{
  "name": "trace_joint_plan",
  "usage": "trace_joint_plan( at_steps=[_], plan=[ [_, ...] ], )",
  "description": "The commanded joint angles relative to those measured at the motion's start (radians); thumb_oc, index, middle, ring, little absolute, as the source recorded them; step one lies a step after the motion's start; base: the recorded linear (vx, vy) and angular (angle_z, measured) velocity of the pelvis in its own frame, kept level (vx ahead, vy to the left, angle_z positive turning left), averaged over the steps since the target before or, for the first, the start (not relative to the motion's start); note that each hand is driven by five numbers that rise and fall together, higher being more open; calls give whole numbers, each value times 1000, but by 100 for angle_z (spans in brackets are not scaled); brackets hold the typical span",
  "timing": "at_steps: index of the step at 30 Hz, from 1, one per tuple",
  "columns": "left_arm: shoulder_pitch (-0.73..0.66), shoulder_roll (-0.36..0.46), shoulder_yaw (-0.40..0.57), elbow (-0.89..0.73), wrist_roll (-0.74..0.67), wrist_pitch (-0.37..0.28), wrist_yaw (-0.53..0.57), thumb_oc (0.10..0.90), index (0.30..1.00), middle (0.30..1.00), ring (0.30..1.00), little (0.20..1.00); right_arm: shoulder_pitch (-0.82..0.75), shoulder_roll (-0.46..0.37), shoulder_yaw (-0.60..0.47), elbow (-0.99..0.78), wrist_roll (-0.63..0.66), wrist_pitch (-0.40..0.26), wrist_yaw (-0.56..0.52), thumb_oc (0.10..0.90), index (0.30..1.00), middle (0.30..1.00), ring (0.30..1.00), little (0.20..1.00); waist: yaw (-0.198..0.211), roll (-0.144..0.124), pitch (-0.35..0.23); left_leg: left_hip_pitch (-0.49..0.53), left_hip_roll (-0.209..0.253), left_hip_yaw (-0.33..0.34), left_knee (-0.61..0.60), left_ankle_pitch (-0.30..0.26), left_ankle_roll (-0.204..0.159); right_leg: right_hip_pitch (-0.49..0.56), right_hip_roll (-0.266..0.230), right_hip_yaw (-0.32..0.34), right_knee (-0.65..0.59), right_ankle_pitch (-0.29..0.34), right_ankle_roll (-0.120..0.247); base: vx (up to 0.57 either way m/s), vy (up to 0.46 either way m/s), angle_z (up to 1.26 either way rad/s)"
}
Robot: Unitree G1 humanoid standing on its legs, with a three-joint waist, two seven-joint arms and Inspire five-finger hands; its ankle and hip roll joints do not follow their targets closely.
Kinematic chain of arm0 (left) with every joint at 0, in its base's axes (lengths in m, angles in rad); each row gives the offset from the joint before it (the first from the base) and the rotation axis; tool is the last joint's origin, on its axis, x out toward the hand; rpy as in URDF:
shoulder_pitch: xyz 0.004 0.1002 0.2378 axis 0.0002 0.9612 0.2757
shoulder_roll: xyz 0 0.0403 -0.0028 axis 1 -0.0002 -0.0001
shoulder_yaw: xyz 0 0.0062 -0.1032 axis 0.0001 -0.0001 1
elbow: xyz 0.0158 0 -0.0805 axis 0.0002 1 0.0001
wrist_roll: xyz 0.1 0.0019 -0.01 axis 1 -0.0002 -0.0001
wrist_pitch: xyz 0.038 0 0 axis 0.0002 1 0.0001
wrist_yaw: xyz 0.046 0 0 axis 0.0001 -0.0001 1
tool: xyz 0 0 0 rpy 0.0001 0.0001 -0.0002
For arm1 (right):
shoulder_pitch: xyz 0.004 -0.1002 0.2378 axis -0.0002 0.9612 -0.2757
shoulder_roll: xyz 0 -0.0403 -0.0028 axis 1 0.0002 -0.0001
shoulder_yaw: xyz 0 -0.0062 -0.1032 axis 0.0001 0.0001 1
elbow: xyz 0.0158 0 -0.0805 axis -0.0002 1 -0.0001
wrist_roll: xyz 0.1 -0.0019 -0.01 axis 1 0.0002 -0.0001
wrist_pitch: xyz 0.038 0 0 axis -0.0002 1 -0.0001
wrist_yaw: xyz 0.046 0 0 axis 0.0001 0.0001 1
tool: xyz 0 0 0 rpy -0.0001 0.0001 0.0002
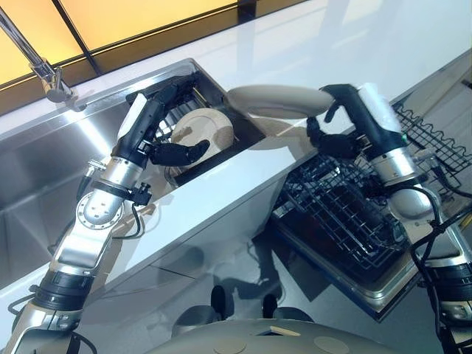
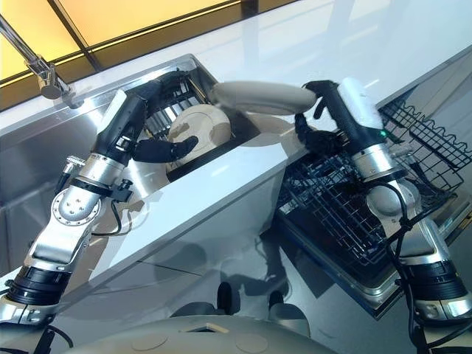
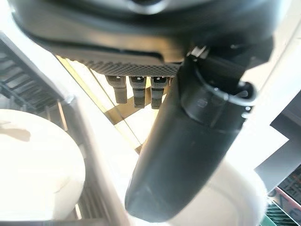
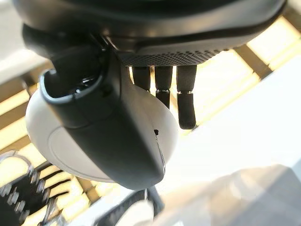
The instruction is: Pick up plates and place into dishwasher.
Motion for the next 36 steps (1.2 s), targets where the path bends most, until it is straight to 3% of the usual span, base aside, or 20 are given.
trace_joint_plan(
  at_steps=[1,10,16,24,36],
  plan=[
    [-25,34,100,43,16,-44,65,800,900,900,900,900,-68,-31,-164,-14,57,-88,-230,100,300,300,300,200,-7,-8,-101,37,-40,54,19,-140,1,-49,66,-4,86,-61,40,15,6,-5],
    [-14,63,145,138,24,14,105,800,900,900,900,900,10,-33,-353,137,194,-18,-463,100,300,300,300,200,-27,-2,-100,42,-37,61,23,-145,6,-55,68,1,118,-82,38,41,-12,-5],
    [-26,83,164,180,28,55,131,800,900,900,900,900,52,-46,-424,290,277,30,-487,100,300,300,300,200,-30,3,-87,42,-30,53,30,-145,8,-66,63,-14,179,-109,35,75,-66,1],
    [-33,120,194,219,39,67,168,800,900,900,900,900,65,-86,-381,415,227,110,-393,100,300,300,300,200,-15,12,-32,24,-25,31,62,-145,4,-108,48,-68,311,-168,25,84,-83,7],
    [-67,164,190,236,22,40,243,800,900,900,900,900,-50,-163,-245,554,194,266,-395,100,300,300,300,200,47,36,97,-162,-22,5,181,-116,-41,-192,36,-120,385,-225,-27,-34,-79,14]
  ],
)
